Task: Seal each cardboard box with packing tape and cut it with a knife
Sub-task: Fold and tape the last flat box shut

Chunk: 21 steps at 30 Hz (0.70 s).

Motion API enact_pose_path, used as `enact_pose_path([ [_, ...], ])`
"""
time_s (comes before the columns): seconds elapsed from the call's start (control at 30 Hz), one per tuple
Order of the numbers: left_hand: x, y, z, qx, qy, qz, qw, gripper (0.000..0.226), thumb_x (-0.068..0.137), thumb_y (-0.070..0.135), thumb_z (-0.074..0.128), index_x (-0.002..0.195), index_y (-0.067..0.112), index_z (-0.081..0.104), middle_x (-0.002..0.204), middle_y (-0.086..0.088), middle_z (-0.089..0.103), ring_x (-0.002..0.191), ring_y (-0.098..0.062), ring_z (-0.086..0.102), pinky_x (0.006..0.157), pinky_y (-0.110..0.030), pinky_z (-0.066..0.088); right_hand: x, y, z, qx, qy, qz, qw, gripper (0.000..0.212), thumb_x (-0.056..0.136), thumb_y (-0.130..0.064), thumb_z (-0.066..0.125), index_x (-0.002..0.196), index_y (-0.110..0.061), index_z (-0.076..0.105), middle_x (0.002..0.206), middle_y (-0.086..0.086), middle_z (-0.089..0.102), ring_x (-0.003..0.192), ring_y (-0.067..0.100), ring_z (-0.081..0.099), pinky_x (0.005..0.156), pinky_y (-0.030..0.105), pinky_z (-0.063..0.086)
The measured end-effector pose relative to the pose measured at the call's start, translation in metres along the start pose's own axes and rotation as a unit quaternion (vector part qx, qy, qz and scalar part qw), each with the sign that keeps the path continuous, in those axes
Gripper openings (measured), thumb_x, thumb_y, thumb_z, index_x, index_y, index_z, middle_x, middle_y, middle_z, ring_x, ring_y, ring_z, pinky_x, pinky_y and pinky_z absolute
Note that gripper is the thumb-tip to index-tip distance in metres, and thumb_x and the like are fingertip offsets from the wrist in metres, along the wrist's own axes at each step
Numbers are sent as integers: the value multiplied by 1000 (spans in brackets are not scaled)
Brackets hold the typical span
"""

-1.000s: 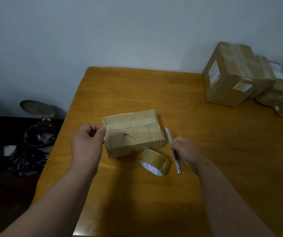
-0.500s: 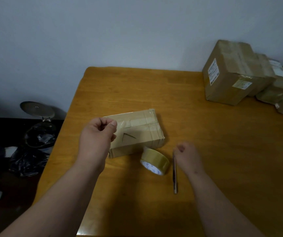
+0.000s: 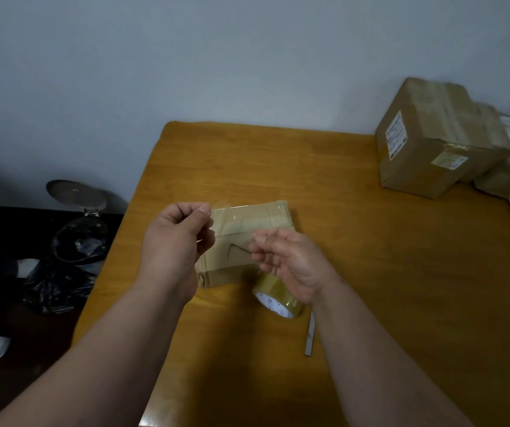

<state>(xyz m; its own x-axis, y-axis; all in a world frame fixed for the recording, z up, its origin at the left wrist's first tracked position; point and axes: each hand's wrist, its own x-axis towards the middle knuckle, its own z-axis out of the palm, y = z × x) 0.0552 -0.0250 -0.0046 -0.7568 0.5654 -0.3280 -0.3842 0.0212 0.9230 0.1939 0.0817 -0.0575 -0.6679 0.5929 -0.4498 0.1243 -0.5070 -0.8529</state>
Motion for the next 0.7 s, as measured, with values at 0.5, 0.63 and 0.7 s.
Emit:
enact_pose_path([
  [0.5, 12, 7, 13, -27, -14, -21, 999, 16, 91, 12, 65, 76, 17, 64, 64, 3, 61, 59, -9, 55, 61, -24, 52, 19, -5, 13, 86, 16, 57, 995, 21, 92, -23, 62, 112, -17, 60, 117, 10, 66, 107, 22, 63, 78, 31, 53],
  [0.63, 11, 12, 18, -47, -25, -25, 998, 14, 91, 11, 64, 78, 16, 64, 64, 2, 60, 56, -9, 54, 60, -24, 52, 17, -8, 23, 144, -22, 105, 984, 30, 90, -31, 63, 115, -13, 59, 117, 11, 65, 105, 25, 61, 82, 32, 52],
  [0.7, 12, 12, 19, -58, -28, -34, 997, 12, 91, 9, 63, 81, 15, 64, 64, 1, 60, 56, -9, 54, 60, -25, 51, 16, -9, 27, 159, -45, 119, 979, 32, 91, -32, 61, 116, -11, 58, 111, 11, 66, 102, 25, 61, 84, 33, 49],
])
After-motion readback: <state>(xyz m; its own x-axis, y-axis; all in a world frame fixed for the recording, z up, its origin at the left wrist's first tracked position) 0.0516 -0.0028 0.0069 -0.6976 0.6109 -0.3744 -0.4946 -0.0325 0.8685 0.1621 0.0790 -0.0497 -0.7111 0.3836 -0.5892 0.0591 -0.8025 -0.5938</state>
